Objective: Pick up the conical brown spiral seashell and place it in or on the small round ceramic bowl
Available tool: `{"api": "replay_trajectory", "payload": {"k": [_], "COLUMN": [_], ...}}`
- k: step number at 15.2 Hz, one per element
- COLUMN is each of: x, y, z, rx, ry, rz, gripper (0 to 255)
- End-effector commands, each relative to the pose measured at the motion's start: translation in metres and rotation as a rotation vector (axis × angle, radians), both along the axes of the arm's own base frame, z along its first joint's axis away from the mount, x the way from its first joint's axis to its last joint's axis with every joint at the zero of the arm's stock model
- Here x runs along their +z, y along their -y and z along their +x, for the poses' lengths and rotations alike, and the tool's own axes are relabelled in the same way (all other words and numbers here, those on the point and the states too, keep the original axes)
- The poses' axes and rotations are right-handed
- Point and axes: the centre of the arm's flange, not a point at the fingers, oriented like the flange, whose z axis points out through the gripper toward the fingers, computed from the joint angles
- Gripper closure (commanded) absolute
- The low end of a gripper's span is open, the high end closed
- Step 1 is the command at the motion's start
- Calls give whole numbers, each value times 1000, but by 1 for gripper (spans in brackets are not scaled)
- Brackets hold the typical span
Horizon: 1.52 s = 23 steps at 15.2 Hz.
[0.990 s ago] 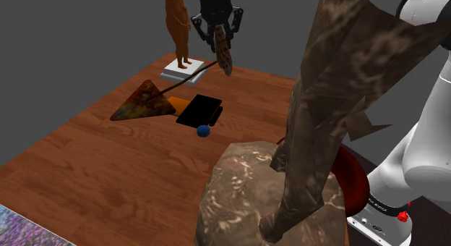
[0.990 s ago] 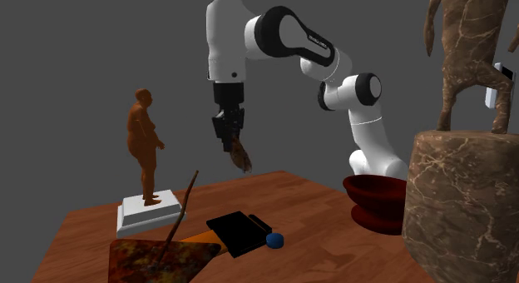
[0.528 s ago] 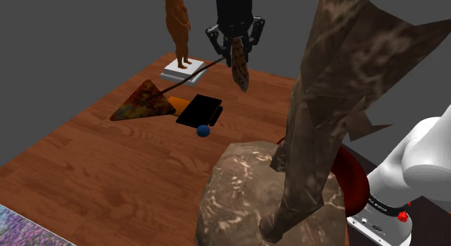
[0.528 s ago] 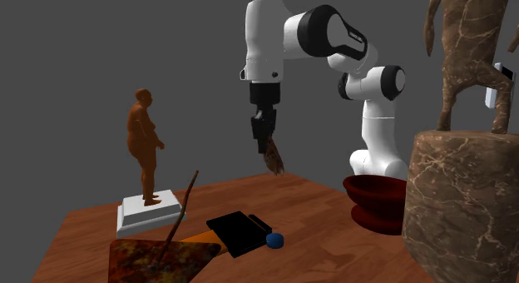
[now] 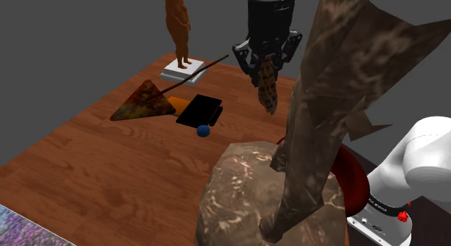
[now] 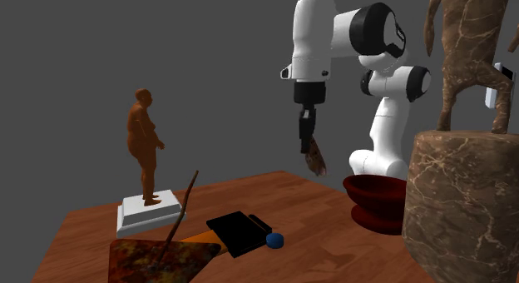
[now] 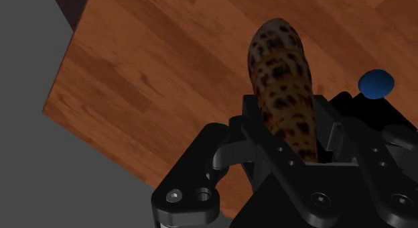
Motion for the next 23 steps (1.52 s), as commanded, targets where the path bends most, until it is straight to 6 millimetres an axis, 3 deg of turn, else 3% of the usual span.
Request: {"api": "replay_trajectory", "payload": {"k": [1, 13, 14, 23], "x": [0, 1, 2, -46], "y": [-5, -27, -29, -29], "z": [-26, -183, -203, -203], "rx": [-1, -1, -1, -1], "ry": [0, 0, 0, 0], "rz": [0, 0, 0, 0], "gripper": [255, 255, 255, 255]}}
